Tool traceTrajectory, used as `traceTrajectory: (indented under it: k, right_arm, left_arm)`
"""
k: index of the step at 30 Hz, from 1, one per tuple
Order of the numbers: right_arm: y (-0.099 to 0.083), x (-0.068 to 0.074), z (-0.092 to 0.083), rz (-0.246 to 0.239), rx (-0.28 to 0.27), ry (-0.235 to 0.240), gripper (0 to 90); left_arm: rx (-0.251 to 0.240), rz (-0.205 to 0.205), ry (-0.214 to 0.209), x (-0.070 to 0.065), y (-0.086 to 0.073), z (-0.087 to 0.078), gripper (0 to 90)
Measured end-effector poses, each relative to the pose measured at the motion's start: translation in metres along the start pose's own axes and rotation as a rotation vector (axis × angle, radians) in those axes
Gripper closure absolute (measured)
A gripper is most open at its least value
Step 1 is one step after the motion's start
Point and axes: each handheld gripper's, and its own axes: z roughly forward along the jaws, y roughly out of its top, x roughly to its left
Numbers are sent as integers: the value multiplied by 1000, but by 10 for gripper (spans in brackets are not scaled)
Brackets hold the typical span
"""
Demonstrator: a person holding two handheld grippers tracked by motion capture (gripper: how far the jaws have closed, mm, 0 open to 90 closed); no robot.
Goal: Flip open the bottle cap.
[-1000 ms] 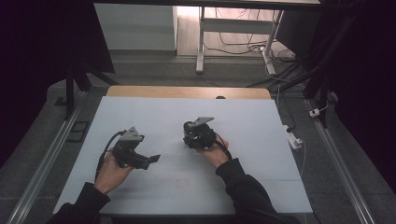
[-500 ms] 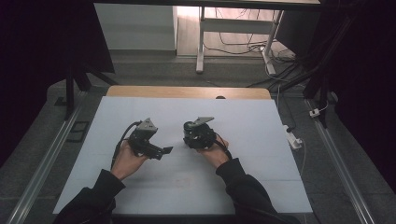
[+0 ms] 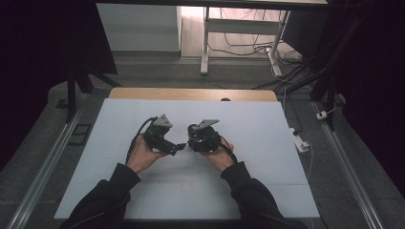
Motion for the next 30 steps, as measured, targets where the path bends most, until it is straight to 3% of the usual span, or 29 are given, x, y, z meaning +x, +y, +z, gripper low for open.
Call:
traceTrajectory:
  k: [3, 6, 12, 13, 16, 19, 25, 30]
  right_arm:
    - [0, 0, 0, -1, 0, 0, 522]
    - [0, 0, 0, -1, 1, 0, 523]
    - [0, 0, 0, -3, 0, -1, 522]
    - [0, 0, 0, -2, 0, -1, 522]
    - [0, 0, 0, -1, 1, -1, 523]
    - [0, 0, 0, -1, 0, -2, 522]
    - [0, -1, 0, 4, -1, 1, 522]
    - [0, -1, 0, 5, 0, 0, 523]
  left_arm:
    - [2, 7, 4, 2, 2, 3, 54]
    - [0, 32, 1, 2, 3, 5, 183]
    - [-2, 32, -19, 1, 4, 1, 596]
    - [-2, 45, -51, 0, 6, 2, 660]
    - [8, 51, -59, -3, 8, 3, 801]
    - [12, 59, -75, -5, 11, 6, 879]
    - [45, 79, -81, -11, 14, 16, 888]
    - [38, 79, -84, -13, 15, 15, 888]
